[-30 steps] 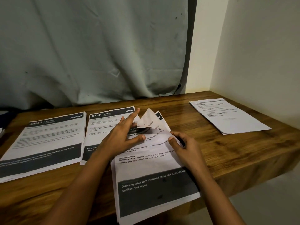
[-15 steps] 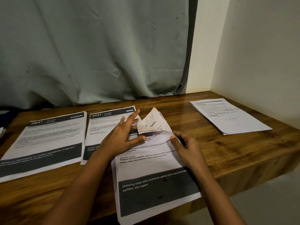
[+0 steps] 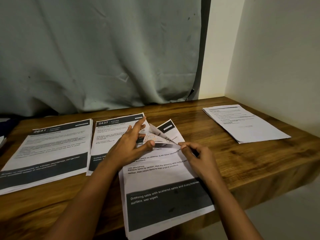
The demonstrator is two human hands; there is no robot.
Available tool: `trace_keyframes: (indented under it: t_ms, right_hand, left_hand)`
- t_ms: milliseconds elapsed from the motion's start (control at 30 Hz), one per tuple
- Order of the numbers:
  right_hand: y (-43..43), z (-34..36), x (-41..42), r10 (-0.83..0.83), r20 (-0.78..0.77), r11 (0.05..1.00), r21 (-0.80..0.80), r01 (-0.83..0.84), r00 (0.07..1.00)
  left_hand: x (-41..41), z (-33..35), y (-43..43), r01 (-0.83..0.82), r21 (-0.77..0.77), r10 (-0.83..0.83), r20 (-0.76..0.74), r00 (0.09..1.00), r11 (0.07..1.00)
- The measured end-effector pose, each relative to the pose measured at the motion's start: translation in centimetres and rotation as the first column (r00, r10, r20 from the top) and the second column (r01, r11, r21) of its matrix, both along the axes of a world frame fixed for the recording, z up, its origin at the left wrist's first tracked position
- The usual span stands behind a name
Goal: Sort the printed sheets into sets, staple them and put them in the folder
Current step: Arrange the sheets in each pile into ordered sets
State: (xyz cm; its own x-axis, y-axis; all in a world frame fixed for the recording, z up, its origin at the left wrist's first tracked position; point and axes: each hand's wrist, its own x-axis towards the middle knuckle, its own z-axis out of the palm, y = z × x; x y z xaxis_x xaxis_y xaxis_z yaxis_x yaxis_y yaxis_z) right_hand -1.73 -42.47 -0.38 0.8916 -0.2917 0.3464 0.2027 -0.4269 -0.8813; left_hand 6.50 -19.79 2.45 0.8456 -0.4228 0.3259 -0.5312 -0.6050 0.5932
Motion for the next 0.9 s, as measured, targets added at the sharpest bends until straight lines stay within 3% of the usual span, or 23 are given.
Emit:
trace_keyframes:
  t_ms: [200, 500, 900]
  right_hand:
    - [-0.1, -0.2, 0.3, -0.001, 0.038, 1.000, -0.028, 0.002, 0.999]
    - [0.5, 0.6, -0.6, -0.009, 0.135, 0.992, -0.126, 0.026, 0.991]
    - [0.7, 0.8, -0.9, 0.044, 0.101, 0.976, -0.219, -0.021, 0.994]
  left_hand:
    - [-0.4, 0.4, -0.2, 0.003, 0.017, -0.004, 0.092, 0.996, 1.000]
    - [-0.4, 0.5, -0.2, 0.007, 0.008, -0.008, 0.095, 0.995, 1.000]
    - [-0.7, 0.7, -0.8, -0.148, -0.405, 0.121, -0.091, 0.988, 0.902]
